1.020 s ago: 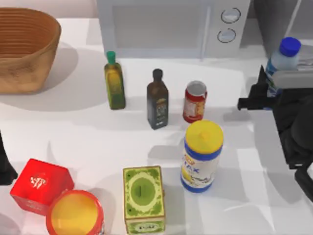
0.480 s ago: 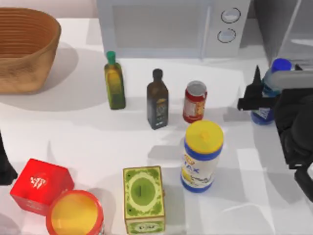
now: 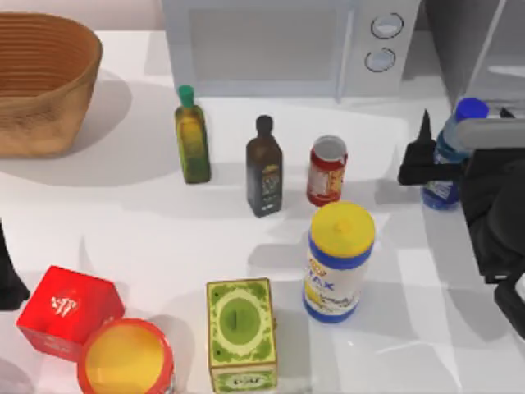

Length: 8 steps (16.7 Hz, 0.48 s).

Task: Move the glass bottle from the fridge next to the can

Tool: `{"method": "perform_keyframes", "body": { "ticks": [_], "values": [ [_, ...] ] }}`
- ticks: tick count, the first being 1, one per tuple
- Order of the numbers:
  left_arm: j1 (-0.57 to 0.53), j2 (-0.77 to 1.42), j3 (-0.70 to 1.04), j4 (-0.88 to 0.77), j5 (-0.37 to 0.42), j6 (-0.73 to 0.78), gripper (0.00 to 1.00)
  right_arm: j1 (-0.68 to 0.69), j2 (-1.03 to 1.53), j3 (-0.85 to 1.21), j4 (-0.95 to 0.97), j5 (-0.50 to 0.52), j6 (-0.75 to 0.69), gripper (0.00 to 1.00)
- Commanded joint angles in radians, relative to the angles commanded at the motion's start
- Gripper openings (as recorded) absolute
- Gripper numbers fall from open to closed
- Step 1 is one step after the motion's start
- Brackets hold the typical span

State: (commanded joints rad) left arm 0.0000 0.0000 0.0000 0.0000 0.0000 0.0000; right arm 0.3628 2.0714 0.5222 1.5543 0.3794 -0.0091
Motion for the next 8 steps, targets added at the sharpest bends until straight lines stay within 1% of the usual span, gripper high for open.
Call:
{"method": "perform_keyframes", "body": {
  "ticks": [8],
  "values": [
    [0.0, 0.0, 0.0, 0.0, 0.0, 0.0, 1.0, 0.044, -0.036, -0.114, 0.077, 0.043, 0.0, 1.0]
  ]
}}
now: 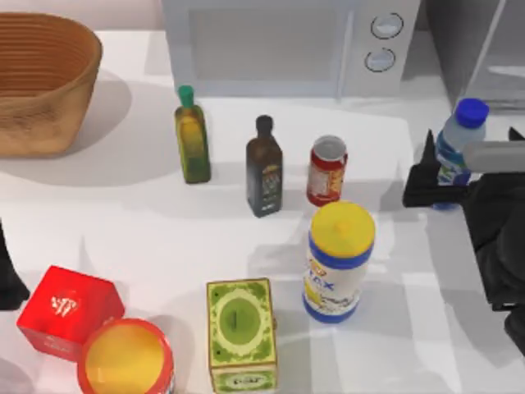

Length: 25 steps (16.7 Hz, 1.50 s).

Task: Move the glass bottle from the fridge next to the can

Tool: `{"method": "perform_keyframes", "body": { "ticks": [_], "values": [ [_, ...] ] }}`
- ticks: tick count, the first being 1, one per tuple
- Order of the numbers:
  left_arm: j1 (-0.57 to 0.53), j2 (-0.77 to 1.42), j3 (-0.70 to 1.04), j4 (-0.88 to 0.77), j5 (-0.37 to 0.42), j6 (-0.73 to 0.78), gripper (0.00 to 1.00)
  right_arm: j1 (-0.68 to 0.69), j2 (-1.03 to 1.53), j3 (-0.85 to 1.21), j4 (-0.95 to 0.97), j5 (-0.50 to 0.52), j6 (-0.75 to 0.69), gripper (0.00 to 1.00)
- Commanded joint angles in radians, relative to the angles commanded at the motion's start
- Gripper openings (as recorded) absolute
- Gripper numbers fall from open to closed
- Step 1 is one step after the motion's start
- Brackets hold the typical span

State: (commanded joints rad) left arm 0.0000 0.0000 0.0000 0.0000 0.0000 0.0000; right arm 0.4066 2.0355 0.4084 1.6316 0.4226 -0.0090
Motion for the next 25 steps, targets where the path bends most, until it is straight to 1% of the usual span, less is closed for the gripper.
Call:
{"method": "perform_keyframes", "body": {
  "ticks": [6, 10, 15, 25],
  "values": [
    [0.0, 0.0, 0.0, 0.0, 0.0, 0.0, 1.0, -0.007, -0.026, -0.004, -0.025, -0.009, 0.0, 1.0],
    [0.0, 0.0, 0.0, 0.0, 0.0, 0.0, 1.0, -0.023, -0.214, -0.042, -0.164, -0.051, 0.001, 1.0],
    [0.0, 0.0, 0.0, 0.0, 0.0, 0.0, 1.0, -0.09, -0.64, -0.121, -0.48, -0.138, 0.004, 1.0],
    [0.0, 0.0, 0.0, 0.0, 0.0, 0.0, 1.0, -0.312, -1.643, -0.319, -1.285, -0.334, 0.009, 1.0]
  ]
}}
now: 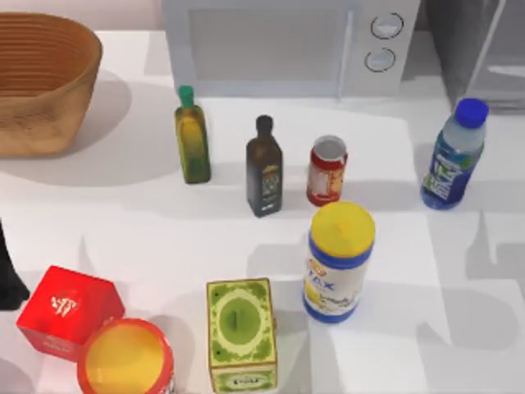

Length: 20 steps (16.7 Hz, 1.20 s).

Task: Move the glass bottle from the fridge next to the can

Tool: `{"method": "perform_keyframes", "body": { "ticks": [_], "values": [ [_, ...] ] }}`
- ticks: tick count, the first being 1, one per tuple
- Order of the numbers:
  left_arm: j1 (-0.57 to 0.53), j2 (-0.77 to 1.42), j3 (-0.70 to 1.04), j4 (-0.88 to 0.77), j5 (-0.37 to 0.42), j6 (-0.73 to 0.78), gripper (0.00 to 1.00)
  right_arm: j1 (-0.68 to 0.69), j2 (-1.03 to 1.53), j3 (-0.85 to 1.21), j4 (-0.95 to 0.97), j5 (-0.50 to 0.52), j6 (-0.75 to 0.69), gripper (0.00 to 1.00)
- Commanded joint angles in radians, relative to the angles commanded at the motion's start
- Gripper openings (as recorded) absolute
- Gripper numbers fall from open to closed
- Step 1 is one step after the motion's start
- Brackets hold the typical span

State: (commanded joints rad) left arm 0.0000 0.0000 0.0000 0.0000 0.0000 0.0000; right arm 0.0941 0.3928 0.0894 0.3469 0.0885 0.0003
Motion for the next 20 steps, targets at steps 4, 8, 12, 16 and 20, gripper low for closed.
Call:
{"method": "perform_keyframes", "body": {
  "ticks": [4, 8, 12, 16, 20],
  "values": [
    [0.0, 0.0, 0.0, 0.0, 0.0, 0.0, 1.0, -0.066, -0.275, -0.061, -0.238, -0.059, 0.0, 1.0],
    [0.0, 0.0, 0.0, 0.0, 0.0, 0.0, 1.0, -0.094, -0.39, -0.089, -0.344, -0.088, 0.0, 1.0],
    [0.0, 0.0, 0.0, 0.0, 0.0, 0.0, 1.0, -0.094, -0.393, -0.089, -0.347, -0.088, 0.0, 1.0],
    [0.0, 0.0, 0.0, 0.0, 0.0, 0.0, 1.0, -0.093, -0.416, -0.063, -0.379, -0.085, -0.001, 1.0],
    [0.0, 0.0, 0.0, 0.0, 0.0, 0.0, 1.0, -0.097, -0.538, 0.037, -0.57, -0.083, -0.003, 1.0]
  ]
}}
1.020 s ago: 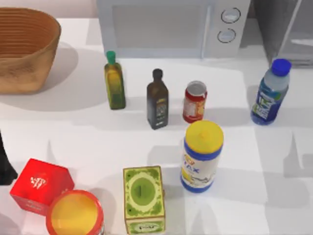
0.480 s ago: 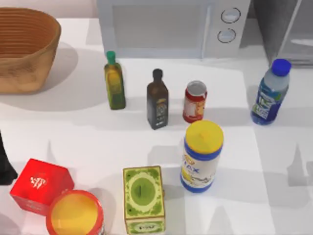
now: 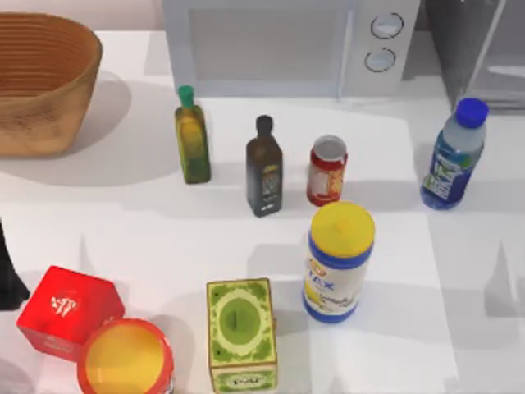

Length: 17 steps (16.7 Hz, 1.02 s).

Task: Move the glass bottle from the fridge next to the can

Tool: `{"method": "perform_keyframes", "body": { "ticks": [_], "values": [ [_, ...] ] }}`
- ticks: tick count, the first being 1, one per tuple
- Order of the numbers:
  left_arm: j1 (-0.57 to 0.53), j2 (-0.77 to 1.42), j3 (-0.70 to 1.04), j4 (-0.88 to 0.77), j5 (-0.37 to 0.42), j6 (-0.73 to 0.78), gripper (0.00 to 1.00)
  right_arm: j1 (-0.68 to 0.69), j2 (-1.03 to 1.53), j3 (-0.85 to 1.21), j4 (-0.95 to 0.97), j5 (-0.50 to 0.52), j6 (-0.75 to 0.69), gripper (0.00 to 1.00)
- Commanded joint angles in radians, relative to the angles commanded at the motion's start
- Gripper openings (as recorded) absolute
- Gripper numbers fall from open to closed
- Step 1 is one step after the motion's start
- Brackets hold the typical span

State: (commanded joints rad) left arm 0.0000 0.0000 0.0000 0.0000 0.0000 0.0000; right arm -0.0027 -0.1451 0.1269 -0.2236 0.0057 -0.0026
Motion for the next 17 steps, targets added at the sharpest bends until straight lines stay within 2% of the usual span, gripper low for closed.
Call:
{"method": "perform_keyframes", "body": {
  "ticks": [12, 17],
  "values": [
    [0.0, 0.0, 0.0, 0.0, 0.0, 0.0, 1.0, 0.0, -0.532, 0.436, -1.013, -0.006, -0.006, 1.0],
    [0.0, 0.0, 0.0, 0.0, 0.0, 0.0, 1.0, -0.001, -0.65, 0.532, -1.23, -0.006, -0.009, 1.0]
  ]
}}
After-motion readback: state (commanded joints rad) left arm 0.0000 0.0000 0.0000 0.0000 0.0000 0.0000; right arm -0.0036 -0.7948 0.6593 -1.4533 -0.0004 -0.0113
